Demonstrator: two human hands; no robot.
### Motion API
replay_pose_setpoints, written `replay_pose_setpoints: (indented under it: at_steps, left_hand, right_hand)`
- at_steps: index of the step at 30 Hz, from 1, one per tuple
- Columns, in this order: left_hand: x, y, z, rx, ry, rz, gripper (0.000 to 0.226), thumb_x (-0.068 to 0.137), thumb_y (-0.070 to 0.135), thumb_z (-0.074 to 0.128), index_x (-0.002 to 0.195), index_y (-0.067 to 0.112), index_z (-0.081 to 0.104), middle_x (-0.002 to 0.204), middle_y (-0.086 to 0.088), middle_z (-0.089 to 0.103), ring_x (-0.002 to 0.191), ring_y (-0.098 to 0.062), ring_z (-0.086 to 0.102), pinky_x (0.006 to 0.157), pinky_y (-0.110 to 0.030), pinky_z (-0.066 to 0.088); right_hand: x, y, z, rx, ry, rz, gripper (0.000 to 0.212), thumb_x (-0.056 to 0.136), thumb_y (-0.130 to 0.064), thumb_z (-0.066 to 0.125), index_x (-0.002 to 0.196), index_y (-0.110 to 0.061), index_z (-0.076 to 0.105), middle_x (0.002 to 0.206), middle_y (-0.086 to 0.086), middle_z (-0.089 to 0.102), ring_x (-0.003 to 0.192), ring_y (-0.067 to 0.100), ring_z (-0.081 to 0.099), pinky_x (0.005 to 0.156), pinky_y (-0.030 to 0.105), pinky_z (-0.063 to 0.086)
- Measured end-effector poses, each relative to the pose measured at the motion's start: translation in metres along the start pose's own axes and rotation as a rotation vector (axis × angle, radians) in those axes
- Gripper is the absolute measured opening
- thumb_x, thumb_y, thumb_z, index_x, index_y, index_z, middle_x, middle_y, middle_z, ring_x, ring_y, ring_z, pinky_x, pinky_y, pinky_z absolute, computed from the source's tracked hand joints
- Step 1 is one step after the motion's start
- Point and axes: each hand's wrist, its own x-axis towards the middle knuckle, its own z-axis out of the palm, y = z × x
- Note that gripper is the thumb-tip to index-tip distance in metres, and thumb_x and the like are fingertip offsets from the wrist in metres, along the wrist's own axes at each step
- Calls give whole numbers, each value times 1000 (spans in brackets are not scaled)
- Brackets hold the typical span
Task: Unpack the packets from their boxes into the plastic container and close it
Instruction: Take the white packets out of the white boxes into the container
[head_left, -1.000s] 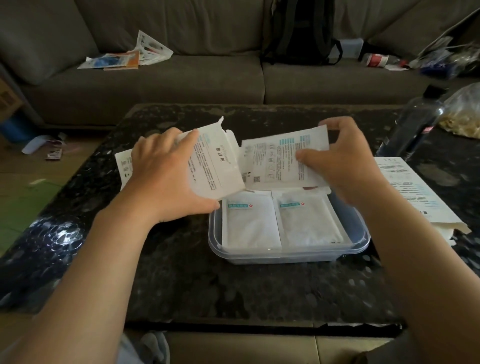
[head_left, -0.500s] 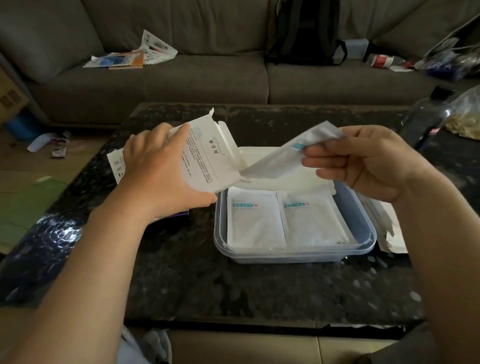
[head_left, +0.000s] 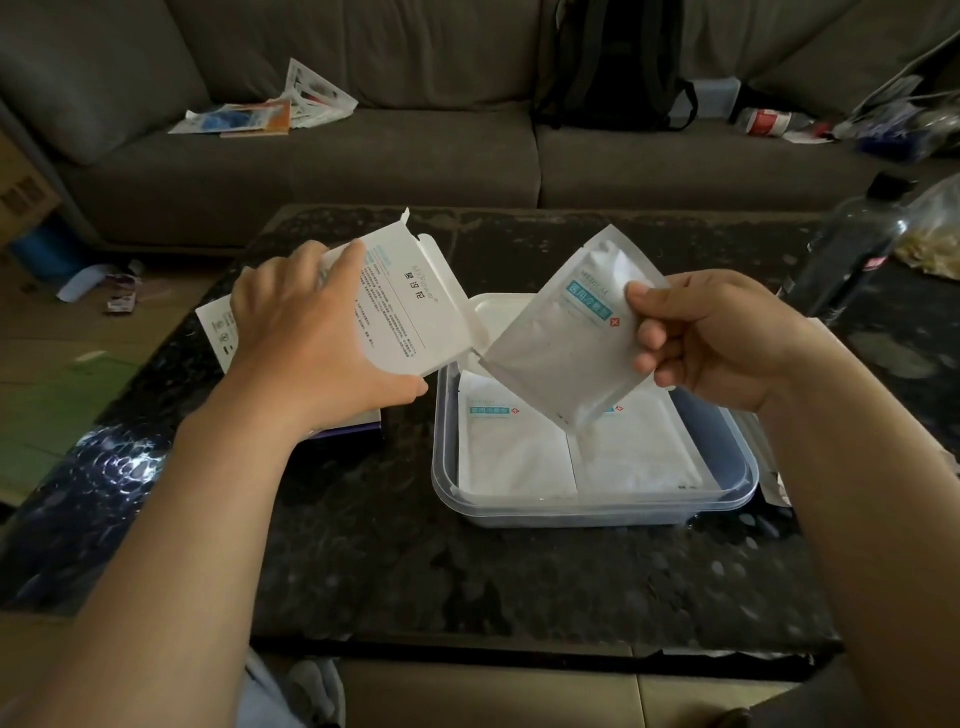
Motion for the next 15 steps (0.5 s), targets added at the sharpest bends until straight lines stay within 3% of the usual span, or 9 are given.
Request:
replay_pose_setpoints:
  at_steps: [6, 10, 15]
  left_hand:
    - [2, -2, 2, -13, 5, 3, 128, 49, 79, 74, 150, 28, 15, 151, -6, 28, 139, -35, 24, 117, -54, 16]
    - [1, -2, 1, -16, 21, 1, 127, 47, 80, 72, 149, 28, 18, 148, -6, 30, 137, -35, 25, 116, -52, 16]
    - [2, -2, 1, -5, 39, -9, 124, 49, 78, 75, 148, 28, 20, 149, -7, 31, 137, -35, 26, 116, -54, 18]
  right_hand:
    - [1, 3, -1, 7, -94, 118, 29, 78, -30, 63, 92, -5, 69, 52, 2, 52, 43, 11, 53, 42, 20, 46]
    - [5, 6, 6, -55, -103, 170, 23, 92, -23, 61, 78, -7, 70, 50, 3, 50, 42, 12, 51, 40, 20, 44]
    - [19, 19, 27, -273, -63, 170, 21, 99, -24, 62, 99, -4, 70, 60, 8, 62, 52, 18, 62, 49, 28, 53]
